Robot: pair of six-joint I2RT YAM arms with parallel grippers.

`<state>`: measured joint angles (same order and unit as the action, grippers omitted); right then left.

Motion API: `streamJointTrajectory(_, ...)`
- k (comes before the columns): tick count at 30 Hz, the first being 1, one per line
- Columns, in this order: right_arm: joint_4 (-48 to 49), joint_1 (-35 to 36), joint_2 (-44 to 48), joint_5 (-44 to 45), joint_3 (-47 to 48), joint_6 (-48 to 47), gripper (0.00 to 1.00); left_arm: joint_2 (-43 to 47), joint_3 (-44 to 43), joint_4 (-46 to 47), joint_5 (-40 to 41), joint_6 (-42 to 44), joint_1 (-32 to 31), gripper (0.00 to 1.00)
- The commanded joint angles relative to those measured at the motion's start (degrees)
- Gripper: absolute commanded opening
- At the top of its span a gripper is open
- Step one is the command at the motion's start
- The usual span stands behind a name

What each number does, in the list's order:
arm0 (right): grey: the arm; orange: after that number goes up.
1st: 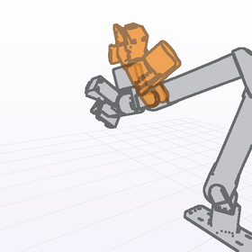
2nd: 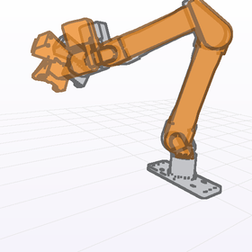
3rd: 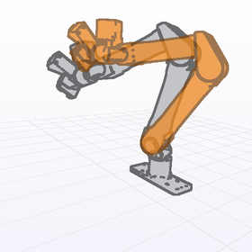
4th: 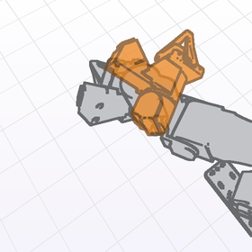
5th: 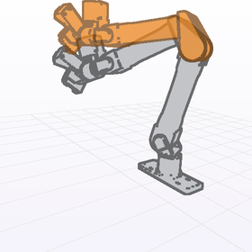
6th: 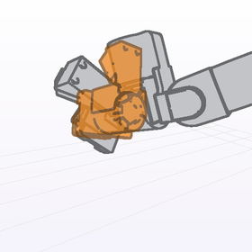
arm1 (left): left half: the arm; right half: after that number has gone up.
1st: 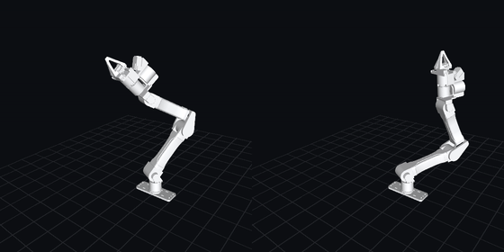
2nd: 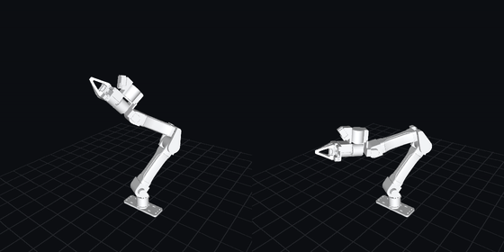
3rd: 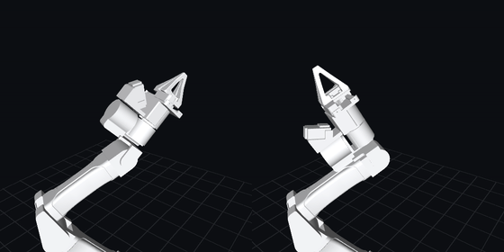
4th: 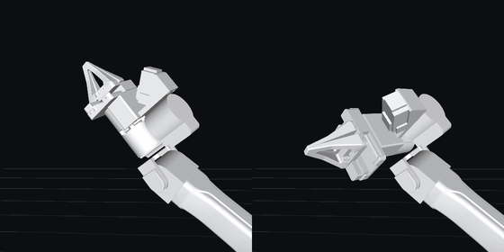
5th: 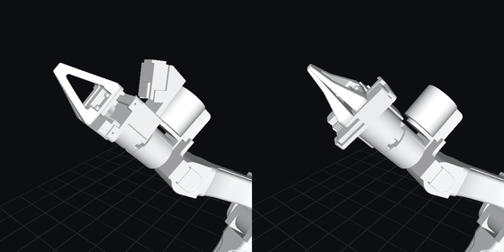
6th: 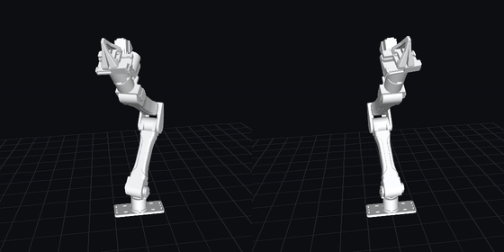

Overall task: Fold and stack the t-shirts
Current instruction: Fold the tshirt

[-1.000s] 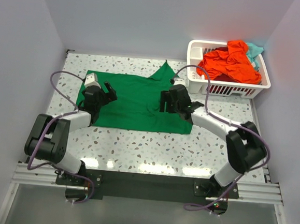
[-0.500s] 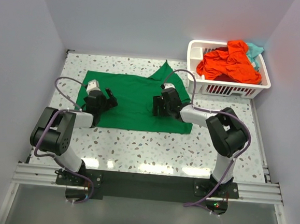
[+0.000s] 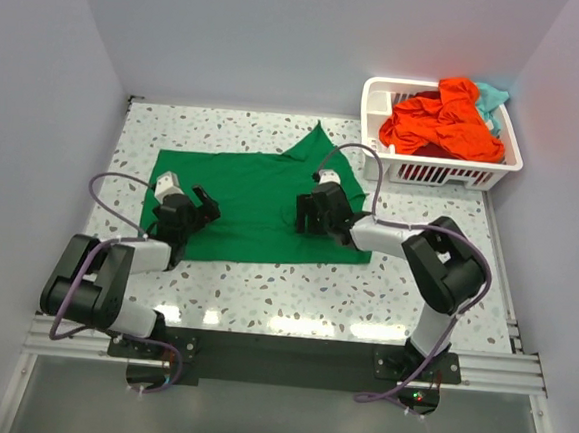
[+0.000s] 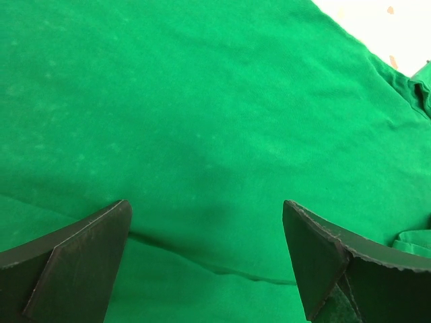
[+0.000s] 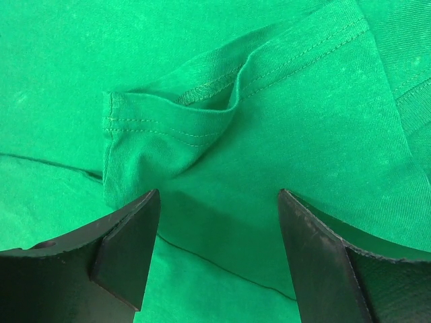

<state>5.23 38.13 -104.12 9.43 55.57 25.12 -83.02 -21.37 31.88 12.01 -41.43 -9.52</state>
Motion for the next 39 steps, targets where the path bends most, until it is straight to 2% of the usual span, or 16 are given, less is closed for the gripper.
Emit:
streamJointTrajectory(1,-9.7,2.0,-0.8,0.0,-5.3,3.4,0.74,3.9,3.7,-3.2,2.2,-1.5,-0.1,1.00)
streamJointTrajectory(14,-11.0,7.7,5.0,3.0,-12.6,7.0,0.74,17.3,12.2,-8.4,1.3,-3.0,-0.2,1.00)
streamJointTrajectory(19,-13.3,8.8,9.3,5.4,-9.9,5.0,0.74,23.6,9.4,-14.0,2.4,-0.9,-0.7,1.00)
streamJointTrajectory(23,-15.7,8.9,12.5,8.3,-6.4,3.4,0.75,26.1,6.3,-14.8,4.0,0.6,-1.0,1.00)
streamJointTrajectory(28,-14.7,8.9,12.7,10.6,-3.7,2.5,0.75,21.3,4.5,-10.6,1.8,2.7,-1.6,1.00)
streamJointTrajectory(32,-13.8,8.8,9.5,10.5,-2.0,2.1,0.75,15.5,3.4,-3.6,-1.8,4.9,-2.0,1.00)
streamJointTrajectory(36,-12.4,8.9,6.7,10.4,-2.3,2.3,0.75,7.7,1.1,-3.0,-4.1,6.4,-2.2,1.00)
streamJointTrajectory(39,-11.4,8.8,5.4,9.7,-3.7,3.3,0.75,5.2,1.3,-4.1,-3.7,5.7,-2.2,1.00)
